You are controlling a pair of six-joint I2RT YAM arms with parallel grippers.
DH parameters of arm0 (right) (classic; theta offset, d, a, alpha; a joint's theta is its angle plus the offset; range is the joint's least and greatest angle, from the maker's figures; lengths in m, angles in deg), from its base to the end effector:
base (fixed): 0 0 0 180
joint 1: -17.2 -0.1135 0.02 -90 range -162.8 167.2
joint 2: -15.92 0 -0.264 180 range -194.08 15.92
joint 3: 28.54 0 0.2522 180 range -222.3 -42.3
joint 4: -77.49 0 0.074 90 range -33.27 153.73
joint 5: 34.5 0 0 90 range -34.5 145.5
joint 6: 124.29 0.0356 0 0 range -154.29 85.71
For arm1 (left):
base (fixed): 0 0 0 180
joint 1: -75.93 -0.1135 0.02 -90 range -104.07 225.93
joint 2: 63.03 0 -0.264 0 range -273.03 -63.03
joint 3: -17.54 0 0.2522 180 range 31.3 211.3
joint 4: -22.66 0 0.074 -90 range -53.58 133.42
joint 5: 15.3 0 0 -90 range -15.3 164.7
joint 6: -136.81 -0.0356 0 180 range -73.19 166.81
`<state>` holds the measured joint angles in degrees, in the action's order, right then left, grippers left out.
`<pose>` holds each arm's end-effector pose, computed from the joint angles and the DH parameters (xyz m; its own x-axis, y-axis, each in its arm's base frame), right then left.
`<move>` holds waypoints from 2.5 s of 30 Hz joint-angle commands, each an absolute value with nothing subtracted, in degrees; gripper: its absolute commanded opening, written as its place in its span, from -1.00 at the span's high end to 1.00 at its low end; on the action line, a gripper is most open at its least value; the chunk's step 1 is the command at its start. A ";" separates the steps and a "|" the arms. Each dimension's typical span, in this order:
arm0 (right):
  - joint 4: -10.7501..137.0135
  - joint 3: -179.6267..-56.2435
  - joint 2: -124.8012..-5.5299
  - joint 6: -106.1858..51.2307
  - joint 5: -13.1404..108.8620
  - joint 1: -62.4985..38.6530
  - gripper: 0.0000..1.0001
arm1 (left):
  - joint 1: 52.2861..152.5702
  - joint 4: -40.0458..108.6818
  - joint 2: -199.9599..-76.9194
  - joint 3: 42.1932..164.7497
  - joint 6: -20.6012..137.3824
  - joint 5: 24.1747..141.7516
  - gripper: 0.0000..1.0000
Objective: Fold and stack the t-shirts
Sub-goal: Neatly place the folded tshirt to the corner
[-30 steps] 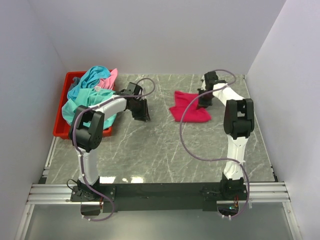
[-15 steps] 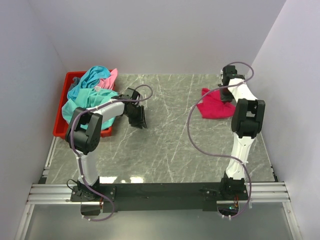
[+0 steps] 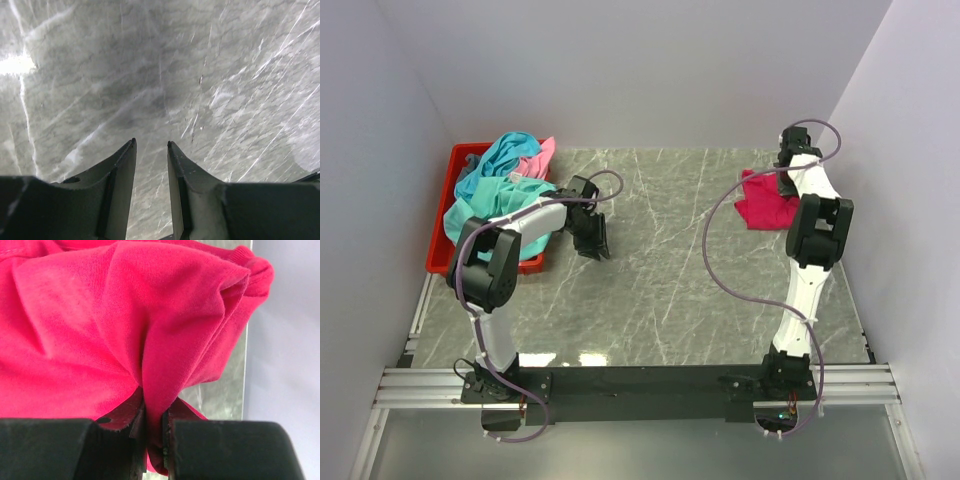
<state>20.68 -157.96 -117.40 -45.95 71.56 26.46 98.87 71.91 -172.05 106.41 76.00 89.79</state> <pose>0.4975 -0.0911 0.1940 -0.9013 -0.0498 -0.4304 0.1083 0.9359 -0.3352 0.3472 -0.1570 0.1748 -0.9772 -0.0977 -0.1883 -0.0182 0.9230 -0.3843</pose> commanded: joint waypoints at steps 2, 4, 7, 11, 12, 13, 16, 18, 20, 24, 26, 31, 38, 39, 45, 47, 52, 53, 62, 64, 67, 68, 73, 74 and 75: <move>23.91 -162.01 -119.43 -47.03 74.22 26.35 1.00 | 98.69 75.17 -168.77 106.27 75.29 88.68 0.25; 24.79 -161.75 -119.79 -47.30 75.27 26.43 1.00 | 98.69 75.88 -168.68 106.45 75.11 88.33 0.25; 25.67 -161.13 -120.14 -47.56 78.00 26.69 1.00 | 98.69 76.67 -169.03 107.33 74.94 87.97 0.25; 26.20 -161.13 -120.05 -47.39 77.30 28.10 1.00 | 98.69 77.12 -170.26 108.82 74.85 88.41 0.25; 26.20 -161.22 -120.05 -47.39 77.30 28.62 1.00 | 98.69 77.12 -170.61 109.00 74.85 88.50 0.25; 26.20 -161.30 -120.05 -47.47 77.21 28.80 1.00 | 98.69 77.03 -170.79 109.08 74.85 88.67 0.25; 25.94 -162.09 -120.66 -47.48 76.86 29.33 1.00 | 98.69 77.12 -171.14 109.09 74.85 89.03 0.25; 25.85 -162.80 -121.19 -47.65 76.95 29.51 1.00 | 98.69 77.20 -171.05 108.91 74.76 88.85 0.25; 25.85 -163.41 -121.63 -47.74 76.86 29.51 1.00 | 98.69 77.20 -170.88 108.56 74.76 88.94 0.25; 26.11 -164.03 -121.99 -47.39 76.86 29.60 1.00 | 98.69 77.47 -171.05 108.65 74.85 88.77 0.25; 25.94 -164.47 -121.81 -46.60 76.07 29.68 0.94 | 98.69 77.64 -171.05 109.08 74.94 88.68 0.25; 26.98 -162.46 -118.66 -44.49 74.92 29.60 -0.02 | 98.69 77.64 -170.96 111.01 75.64 88.32 0.24; 33.05 -153.85 -108.99 -41.68 78.08 29.68 -0.70 | 98.60 77.12 -168.95 115.06 77.04 86.31 0.18; 33.66 -152.62 -107.76 -41.24 78.26 29.60 -0.72 | 98.52 77.12 -168.77 115.50 77.13 86.13 0.18; 40.34 -140.49 -97.12 -39.92 79.41 26.44 -0.76 | 97.73 76.50 -166.92 116.82 78.01 85.25 0.17; 40.09 -138.20 -93.53 -38.43 77.31 24.51 -0.77 | 96.94 75.80 -165.44 116.82 78.80 84.64 0.17; 39.12 -134.59 -89.03 -35.18 72.83 19.67 -0.77 | 94.74 74.39 -161.21 116.30 80.47 81.22 0.07; 38.42 -134.59 -88.50 -34.39 71.77 17.84 -0.77 | 94.39 73.87 -159.64 115.86 80.91 81.03 0.03; 35.95 -125.72 -78.58 -24.28 56.22 6.14 -0.78 | 92.80 66.66 -150.32 108.56 81.09 78.49 -0.80; 36.74 -121.34 -75.86 -22.70 52.46 3.41 -0.78 | 92.89 64.65 -148.04 106.72 81.18 77.60 -0.81; 37.01 -115.98 -72.60 -21.73 47.88 -0.01 -0.78 | 92.89 62.36 -145.92 104.70 81.26 76.99 -0.81; 36.92 -114.82 -71.72 -21.64 46.81 -0.72 -0.78 | 92.80 62.09 -144.78 104.34 81.44 76.90 -0.82; 37.88 -107.70 -65.13 -20.41 39.87 -5.46 -0.78 | 92.80 59.72 -140.92 99.95 81.79 77.78 -0.84; 38.24 -106.82 -64.16 -19.97 38.20 -6.08 -0.78 | 92.80 59.02 -140.30 99.16 81.88 77.95 -0.84; 38.93 -105.25 -62.59 -18.92 37.75 -6.52 -0.78 | 92.80 58.66 -139.77 97.76 82.05 78.04 -0.84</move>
<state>36.53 -107.34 -67.65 -21.56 43.54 -5.06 92.64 62.38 -142.69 99.86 81.14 78.06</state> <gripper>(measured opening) 0.888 0.918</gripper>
